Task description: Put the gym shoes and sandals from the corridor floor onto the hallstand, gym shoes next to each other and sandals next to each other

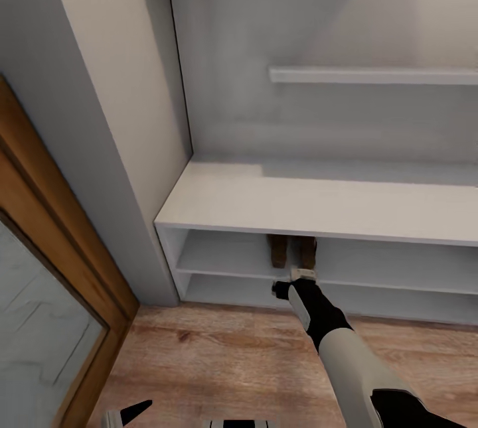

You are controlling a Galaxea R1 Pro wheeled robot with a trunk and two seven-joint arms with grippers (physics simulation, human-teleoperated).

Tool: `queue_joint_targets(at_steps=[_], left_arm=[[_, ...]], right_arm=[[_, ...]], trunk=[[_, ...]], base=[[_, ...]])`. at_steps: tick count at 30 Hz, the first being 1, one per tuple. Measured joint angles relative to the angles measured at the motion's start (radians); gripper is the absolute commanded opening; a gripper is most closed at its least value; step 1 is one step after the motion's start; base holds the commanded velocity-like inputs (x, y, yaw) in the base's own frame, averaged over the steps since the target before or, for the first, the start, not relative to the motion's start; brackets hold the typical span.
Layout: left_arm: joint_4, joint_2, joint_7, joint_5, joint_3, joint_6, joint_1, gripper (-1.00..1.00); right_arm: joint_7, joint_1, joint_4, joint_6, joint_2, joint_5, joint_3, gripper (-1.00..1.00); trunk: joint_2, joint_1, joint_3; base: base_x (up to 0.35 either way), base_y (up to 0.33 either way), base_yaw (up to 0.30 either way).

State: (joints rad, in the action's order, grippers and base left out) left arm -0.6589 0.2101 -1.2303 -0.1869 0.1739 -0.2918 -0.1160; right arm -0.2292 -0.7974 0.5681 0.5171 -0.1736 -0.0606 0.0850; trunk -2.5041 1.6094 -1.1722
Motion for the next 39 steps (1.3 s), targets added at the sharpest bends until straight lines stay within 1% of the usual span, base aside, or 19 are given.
queue_joint_targets(at_steps=[10,15,20,21,22,27,30,33,37,38,39], left_arm=[[0.000,0.000,0.003,-0.001,0.000,0.000,0.000,1.00],[0.000,0.000,0.006,-0.002,0.000,0.000,0.000,1.00],[0.000,0.000,0.008,-0.002,0.000,0.000,0.000,1.00],[0.000,0.000,0.009,-0.002,0.000,0.000,0.000,1.00],[0.000,0.000,0.009,-0.002,0.000,0.000,0.000,1.00],[0.000,0.000,0.009,0.000,0.000,0.000,0.000,1.00],[0.001,0.000,0.009,0.001,-0.001,0.001,0.000,1.00],[0.001,-0.001,0.009,0.002,-0.001,0.001,0.000,1.00],[0.001,-0.001,0.009,0.003,-0.001,0.001,0.000,1.00],[0.001,-0.001,0.009,0.003,0.000,0.001,0.000,1.00],[0.001,0.000,0.009,0.003,0.000,0.001,0.000,1.00]], right_arm=[[0.004,0.003,-0.025,-0.009,0.000,0.006,-0.002,1.00],[0.008,0.005,-0.053,-0.040,0.001,0.006,-0.003,1.00],[0.012,0.012,-0.071,-0.092,0.042,0.007,-0.004,1.00],[0.013,0.020,-0.080,-0.115,0.059,0.009,-0.004,1.00],[0.014,0.024,-0.086,-0.128,0.068,0.009,-0.005,1.00],[0.022,0.042,-0.127,-0.192,0.104,0.024,-0.007,1.00],[0.037,0.047,-0.164,-0.238,0.119,0.046,-0.008,1.00],[0.062,0.049,-0.212,-0.289,0.127,0.082,-0.010,1.00],[0.101,0.051,-0.287,-0.363,0.132,0.143,-0.011,1.00],[0.116,0.051,-0.328,-0.402,0.134,0.176,-0.011,1.00],[0.122,0.052,-0.351,-0.422,0.134,0.193,-0.011,1.00]], trunk=[[0.000,0.000,0.000],[0.000,0.000,0.000],[0.000,0.000,0.000],[0.000,0.000,0.000],[0.000,0.000,0.000],[0.000,0.000,0.000],[0.000,0.000,0.000],[0.000,0.000,0.000],[0.000,0.000,0.000],[0.000,0.000,0.000],[0.000,0.000,0.000]], base=[[-0.336,0.000,0.000],[-0.337,0.000,0.000],[-0.337,0.000,0.000],[-0.337,0.000,0.000],[-0.337,0.000,0.000],[-0.337,0.000,0.000],[-0.337,0.000,0.000],[-0.337,0.000,0.000],[-0.337,0.000,0.000],[-0.337,0.000,0.000],[-0.337,0.000,0.000]])
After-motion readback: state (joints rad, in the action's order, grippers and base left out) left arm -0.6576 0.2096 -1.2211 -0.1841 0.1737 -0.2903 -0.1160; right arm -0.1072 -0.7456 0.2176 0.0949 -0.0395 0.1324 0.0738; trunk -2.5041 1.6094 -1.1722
